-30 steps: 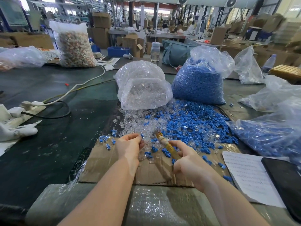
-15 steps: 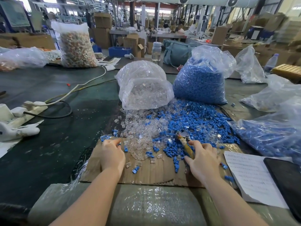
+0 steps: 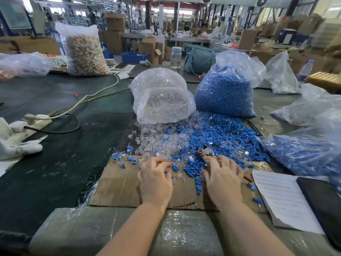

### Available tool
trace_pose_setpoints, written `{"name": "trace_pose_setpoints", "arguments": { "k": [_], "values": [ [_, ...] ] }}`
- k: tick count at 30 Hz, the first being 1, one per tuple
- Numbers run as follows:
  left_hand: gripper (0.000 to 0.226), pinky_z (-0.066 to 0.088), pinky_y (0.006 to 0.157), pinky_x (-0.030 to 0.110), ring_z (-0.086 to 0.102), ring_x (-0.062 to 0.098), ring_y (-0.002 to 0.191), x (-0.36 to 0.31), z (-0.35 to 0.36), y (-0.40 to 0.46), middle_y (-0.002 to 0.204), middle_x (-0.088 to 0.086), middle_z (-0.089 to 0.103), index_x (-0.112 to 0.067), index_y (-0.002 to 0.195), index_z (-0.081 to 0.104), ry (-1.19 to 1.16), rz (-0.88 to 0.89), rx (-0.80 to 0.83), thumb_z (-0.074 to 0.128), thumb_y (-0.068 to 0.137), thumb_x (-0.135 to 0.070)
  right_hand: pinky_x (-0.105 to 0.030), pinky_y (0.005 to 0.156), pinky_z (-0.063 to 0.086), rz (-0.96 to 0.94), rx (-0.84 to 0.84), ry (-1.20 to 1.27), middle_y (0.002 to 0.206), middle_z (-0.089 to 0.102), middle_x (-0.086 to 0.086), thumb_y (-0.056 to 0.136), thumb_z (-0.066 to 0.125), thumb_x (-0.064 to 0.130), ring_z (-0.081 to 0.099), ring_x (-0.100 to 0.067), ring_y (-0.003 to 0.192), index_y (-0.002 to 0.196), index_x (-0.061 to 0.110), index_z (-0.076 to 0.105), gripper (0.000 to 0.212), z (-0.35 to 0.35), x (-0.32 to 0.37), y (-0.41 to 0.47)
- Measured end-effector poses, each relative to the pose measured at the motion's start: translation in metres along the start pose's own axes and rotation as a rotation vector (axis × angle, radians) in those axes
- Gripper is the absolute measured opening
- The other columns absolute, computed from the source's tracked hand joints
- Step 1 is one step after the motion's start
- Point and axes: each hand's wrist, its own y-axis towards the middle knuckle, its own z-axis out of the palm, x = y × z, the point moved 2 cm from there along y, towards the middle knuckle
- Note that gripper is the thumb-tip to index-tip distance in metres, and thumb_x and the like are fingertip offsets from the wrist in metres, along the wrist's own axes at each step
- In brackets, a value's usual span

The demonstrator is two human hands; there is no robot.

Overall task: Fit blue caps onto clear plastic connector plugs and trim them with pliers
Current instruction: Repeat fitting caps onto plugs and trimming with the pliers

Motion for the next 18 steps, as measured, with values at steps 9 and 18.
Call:
{"name": "trace_pose_setpoints", "arguments": {
  "k": [9, 18],
  "values": [
    [0.040, 0.011, 0.091, 0.031, 0.023, 0.011, 0.119, -0.008, 0.023, -0.015, 0.134, -0.019, 0.038, -0.048, 0.133, 0.040, 0.263, 0.167, 0.167, 0.040, 0.097, -0.031, -0.038, 0.078, 0.031, -0.111, -0.146, 0.069, 0.079, 0.061, 0.001, 0.070, 0.079, 0.015, 0.057, -0.023, 0.078, 0.070, 0.023, 0.070, 0.011, 0.008, 0.030, -0.022],
    [0.027, 0.009, 0.083, 0.027, 0.037, 0.009, 0.113, -0.006, 0.021, -0.016, 0.115, -0.023, 0.055, -0.041, 0.117, 0.056, 0.201, 0.163, 0.104, 0.045, 0.094, -0.032, -0.039, 0.083, 0.025, -0.095, -0.124, 0.035, 0.083, 0.060, 0.003, 0.080, 0.065, 0.010, 0.055, -0.025, 0.088, 0.081, 0.022, 0.066, 0.013, 0.014, 0.039, -0.017]
  ]
}}
